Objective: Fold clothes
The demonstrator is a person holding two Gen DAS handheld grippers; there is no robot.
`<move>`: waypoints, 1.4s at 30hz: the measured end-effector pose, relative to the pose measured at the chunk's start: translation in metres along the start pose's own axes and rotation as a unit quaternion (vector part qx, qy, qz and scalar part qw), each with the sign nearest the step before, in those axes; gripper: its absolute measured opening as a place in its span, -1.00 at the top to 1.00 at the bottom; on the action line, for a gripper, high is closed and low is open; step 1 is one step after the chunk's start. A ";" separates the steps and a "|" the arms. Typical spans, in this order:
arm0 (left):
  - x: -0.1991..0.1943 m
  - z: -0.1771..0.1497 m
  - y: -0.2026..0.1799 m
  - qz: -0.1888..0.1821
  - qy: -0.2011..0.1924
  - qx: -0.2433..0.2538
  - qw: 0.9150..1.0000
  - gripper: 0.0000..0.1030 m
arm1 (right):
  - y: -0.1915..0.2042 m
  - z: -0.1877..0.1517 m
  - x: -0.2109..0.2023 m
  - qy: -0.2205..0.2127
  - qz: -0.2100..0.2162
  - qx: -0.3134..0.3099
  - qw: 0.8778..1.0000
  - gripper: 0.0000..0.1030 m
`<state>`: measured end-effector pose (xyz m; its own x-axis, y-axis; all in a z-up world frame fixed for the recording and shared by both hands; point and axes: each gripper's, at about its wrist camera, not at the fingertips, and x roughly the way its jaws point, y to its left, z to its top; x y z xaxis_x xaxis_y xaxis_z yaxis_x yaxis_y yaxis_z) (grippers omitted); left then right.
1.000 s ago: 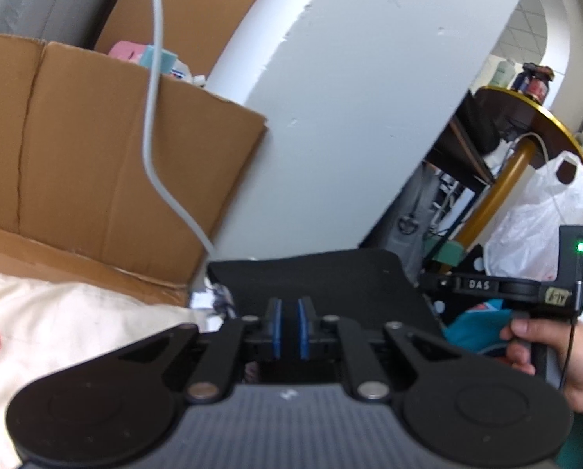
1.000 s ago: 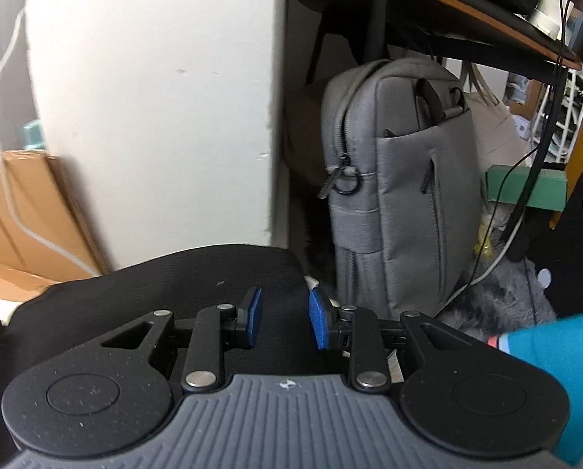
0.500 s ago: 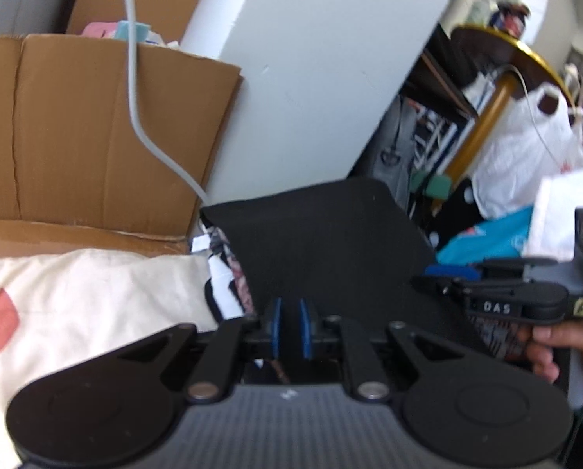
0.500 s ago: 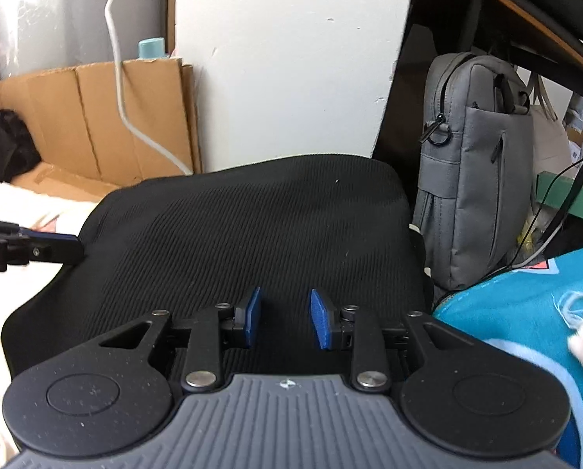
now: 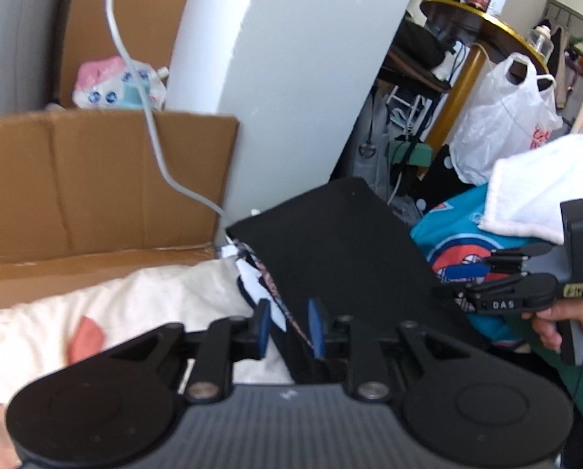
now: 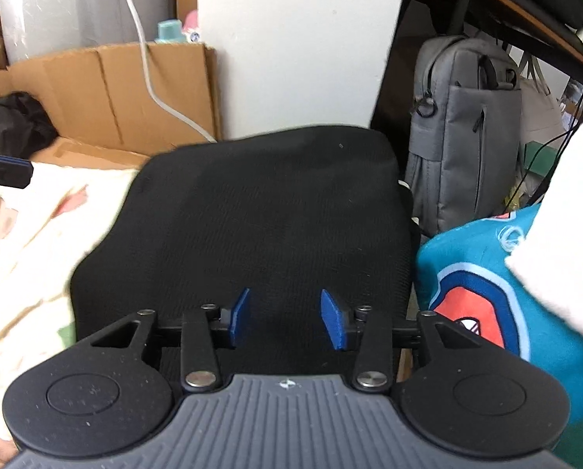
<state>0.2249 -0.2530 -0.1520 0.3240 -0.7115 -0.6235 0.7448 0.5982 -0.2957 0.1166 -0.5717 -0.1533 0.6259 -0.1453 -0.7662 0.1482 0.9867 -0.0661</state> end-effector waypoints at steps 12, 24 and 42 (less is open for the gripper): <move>-0.110 0.010 -0.008 0.035 0.008 -0.064 0.997 0.17 | 0.026 0.051 -0.072 -0.007 -0.008 0.036 0.999 -0.54; -0.200 -0.010 -0.025 0.194 0.012 -0.092 0.977 -0.51 | 0.056 0.053 -0.143 0.027 0.005 0.130 0.991 -0.92; -0.313 -0.050 -0.055 0.225 -0.040 -0.134 0.964 -0.99 | 0.124 0.039 -0.228 -0.027 0.028 0.121 0.992 -0.92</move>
<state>0.0536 -0.0448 0.0229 0.6306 -0.3774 -0.6781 0.3444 0.9191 -0.1913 0.0223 -0.4188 0.0378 0.6771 -0.0998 -0.7291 0.2864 0.9484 0.1361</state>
